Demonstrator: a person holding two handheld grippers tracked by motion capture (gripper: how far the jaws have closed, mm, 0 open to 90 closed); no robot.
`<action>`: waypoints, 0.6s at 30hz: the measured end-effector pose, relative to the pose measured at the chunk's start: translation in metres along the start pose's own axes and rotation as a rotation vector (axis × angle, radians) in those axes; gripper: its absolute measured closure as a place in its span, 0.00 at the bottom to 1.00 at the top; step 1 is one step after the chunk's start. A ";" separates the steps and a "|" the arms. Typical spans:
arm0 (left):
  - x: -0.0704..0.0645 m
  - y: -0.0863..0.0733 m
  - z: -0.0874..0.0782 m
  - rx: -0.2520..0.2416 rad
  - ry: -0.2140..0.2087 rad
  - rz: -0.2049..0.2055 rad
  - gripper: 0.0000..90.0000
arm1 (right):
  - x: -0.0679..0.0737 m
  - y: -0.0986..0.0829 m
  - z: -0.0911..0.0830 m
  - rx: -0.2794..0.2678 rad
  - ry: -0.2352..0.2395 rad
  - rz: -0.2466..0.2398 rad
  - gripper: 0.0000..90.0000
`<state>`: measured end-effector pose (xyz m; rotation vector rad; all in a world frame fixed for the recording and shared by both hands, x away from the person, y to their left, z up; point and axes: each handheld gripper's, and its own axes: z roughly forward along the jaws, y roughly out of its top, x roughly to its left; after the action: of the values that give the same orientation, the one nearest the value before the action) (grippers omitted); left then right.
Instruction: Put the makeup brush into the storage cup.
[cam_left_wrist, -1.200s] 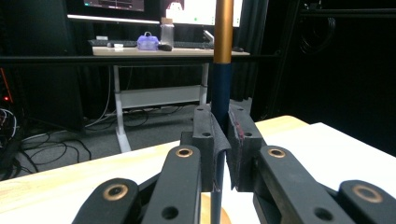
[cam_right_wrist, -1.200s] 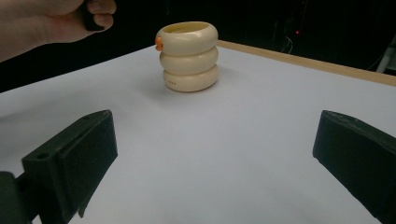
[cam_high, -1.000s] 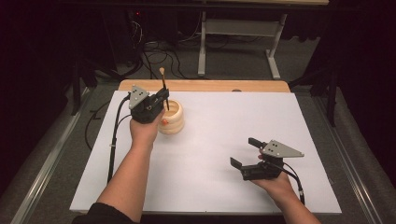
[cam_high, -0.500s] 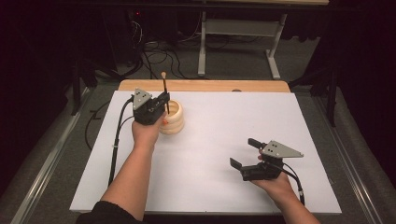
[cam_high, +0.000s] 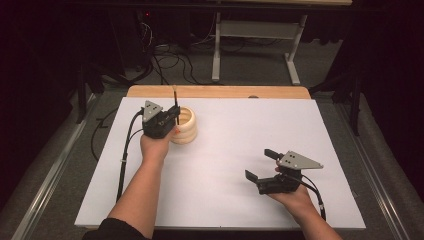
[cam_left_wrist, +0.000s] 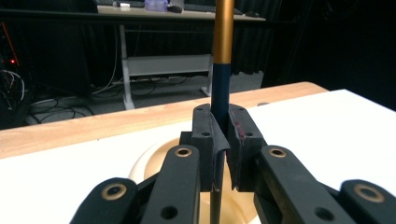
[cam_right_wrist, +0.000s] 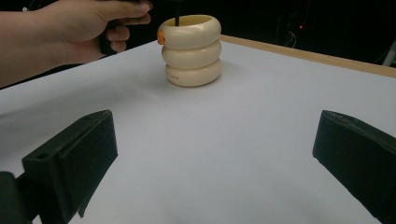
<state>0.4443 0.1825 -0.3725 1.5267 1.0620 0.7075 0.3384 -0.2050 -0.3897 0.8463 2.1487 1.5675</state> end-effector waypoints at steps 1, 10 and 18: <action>0.000 -0.001 0.000 0.002 -0.001 -0.001 0.92 | 0.000 0.000 0.000 0.000 -0.001 0.005 0.01; -0.002 -0.003 0.002 0.010 -0.010 0.005 0.91 | 0.000 -0.001 0.001 0.005 0.003 0.000 0.02; -0.005 -0.002 0.003 0.024 0.041 0.015 0.31 | 0.000 -0.001 0.002 0.009 0.003 -0.001 0.02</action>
<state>0.4444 0.1766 -0.3749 1.5475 1.0940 0.7412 0.3388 -0.2037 -0.3913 0.8464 2.1601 1.5610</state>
